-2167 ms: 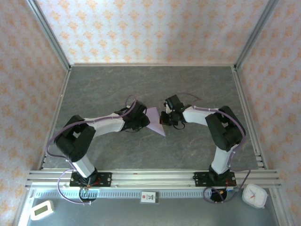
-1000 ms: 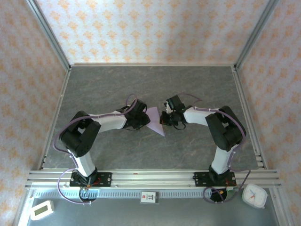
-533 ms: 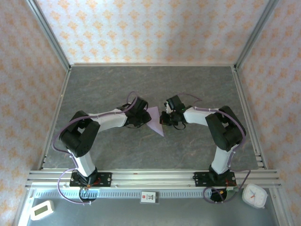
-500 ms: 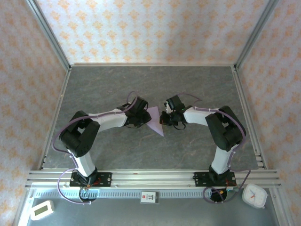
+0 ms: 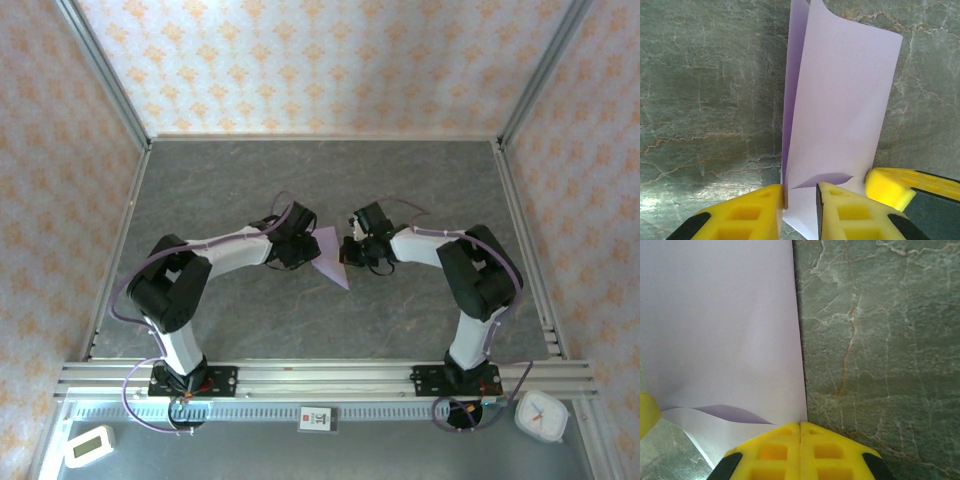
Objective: Fold a paper plane with a square sheet of paper (pick it up from the middle)
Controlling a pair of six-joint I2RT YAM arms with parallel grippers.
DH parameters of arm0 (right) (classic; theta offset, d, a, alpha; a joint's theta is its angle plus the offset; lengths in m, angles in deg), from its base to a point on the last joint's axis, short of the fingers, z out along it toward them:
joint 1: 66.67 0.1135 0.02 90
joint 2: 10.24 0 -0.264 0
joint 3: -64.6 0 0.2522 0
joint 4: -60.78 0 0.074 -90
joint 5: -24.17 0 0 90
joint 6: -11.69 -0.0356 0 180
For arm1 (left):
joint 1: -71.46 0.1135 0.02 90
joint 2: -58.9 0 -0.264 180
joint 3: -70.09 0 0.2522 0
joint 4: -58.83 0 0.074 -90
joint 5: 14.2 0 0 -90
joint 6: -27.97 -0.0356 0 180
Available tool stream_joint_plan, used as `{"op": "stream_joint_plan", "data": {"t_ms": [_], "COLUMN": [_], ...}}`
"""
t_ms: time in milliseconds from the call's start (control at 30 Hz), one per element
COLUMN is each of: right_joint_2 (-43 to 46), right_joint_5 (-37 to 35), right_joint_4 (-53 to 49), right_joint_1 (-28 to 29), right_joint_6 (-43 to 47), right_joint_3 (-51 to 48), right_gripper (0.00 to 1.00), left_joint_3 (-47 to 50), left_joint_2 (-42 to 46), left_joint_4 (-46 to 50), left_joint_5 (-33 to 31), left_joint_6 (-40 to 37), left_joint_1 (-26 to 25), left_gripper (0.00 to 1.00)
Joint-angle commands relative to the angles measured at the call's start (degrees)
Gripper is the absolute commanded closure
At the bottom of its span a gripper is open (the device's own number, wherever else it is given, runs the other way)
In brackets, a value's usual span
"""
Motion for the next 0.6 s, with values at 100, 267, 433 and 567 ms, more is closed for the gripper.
{"op": "stream_joint_plan", "data": {"t_ms": [100, 267, 433, 567], "right_joint_2": [-4.15, -4.19, -4.35, -4.36], "right_joint_5": [-4.22, -4.18, -4.26, -4.3], "right_joint_4": [-4.17, -4.04, -3.92, -3.91], "right_joint_1": [-0.29, -0.29, -0.29, -0.28], "right_joint_6": [0.87, 0.76, 0.78, 0.7], "right_joint_3": [-2.23, -2.31, -2.2, -2.3], "right_gripper": [1.0, 1.0, 1.0, 1.0], "left_joint_3": [-2.95, -5.44, -6.79, -7.69], "left_joint_2": [-3.1, -4.31, -4.69, -4.59], "left_joint_4": [4.98, 8.4, 9.85, 10.66], "left_joint_5": [-1.63, -2.75, -3.5, -3.87], "left_joint_6": [-2.44, -4.13, -4.89, -5.03], "left_joint_1": [-0.28, -0.69, -1.04, -1.22], "left_gripper": [0.75, 0.75, 0.75, 0.75]}}
